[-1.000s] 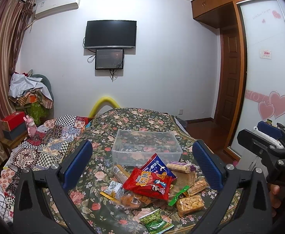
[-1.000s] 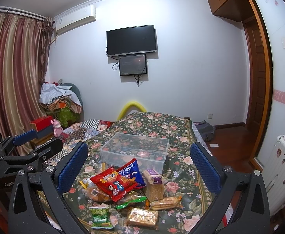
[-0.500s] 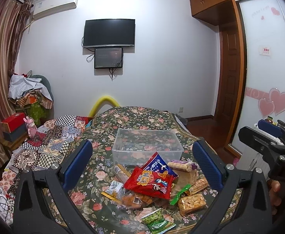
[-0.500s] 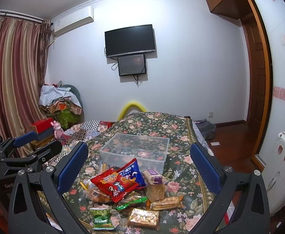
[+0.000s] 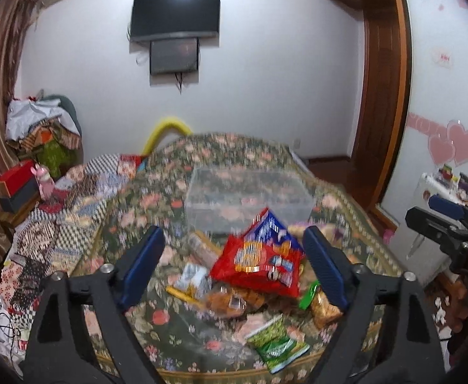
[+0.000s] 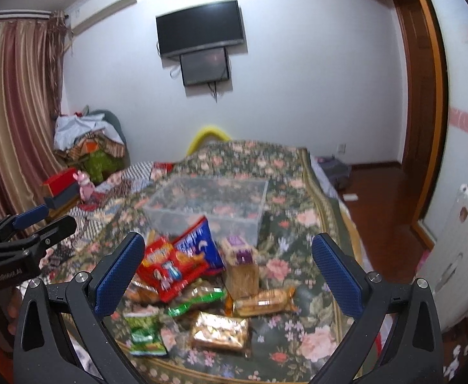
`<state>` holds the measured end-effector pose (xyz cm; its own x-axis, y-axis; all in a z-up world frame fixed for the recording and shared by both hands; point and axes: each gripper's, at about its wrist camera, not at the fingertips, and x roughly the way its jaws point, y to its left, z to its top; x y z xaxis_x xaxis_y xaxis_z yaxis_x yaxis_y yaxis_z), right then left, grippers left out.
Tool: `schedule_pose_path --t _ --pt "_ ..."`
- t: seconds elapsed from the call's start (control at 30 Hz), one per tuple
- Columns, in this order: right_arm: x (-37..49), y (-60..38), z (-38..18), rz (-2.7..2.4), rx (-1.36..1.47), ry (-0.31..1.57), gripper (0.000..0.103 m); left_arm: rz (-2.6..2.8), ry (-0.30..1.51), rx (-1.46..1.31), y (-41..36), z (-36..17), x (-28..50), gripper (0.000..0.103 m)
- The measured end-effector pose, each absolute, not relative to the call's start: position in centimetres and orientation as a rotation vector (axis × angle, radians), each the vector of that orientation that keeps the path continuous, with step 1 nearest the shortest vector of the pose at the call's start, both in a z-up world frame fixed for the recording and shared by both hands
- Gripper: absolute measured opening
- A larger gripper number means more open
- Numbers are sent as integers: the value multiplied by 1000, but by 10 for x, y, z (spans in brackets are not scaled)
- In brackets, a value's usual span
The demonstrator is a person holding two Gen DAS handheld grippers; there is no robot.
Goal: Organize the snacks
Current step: 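Grasp the green pea bag with the left tool while the right tool grasps the peanut cookie bag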
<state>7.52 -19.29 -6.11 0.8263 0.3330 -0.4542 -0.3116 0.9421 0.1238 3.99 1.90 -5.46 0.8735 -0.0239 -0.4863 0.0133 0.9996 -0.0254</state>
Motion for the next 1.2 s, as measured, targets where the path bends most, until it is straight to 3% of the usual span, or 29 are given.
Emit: schedule_pose_path --t 0.13,0.33,0.93,1.2 --pt "80 -192 -80 345 21 561 103 -48 609 -35 19 -80 50 75" --pt "86 -187 -112 370 -3 684 93 -89 723 -75 9 -117 57 74" --pt "96 -173 -168 398 -23 890 93 -105 1035 -181 -9 -202 72 75" --pt "109 -168 -181 417 7 963 93 -74 1006 -164 -6 -213 78 74"
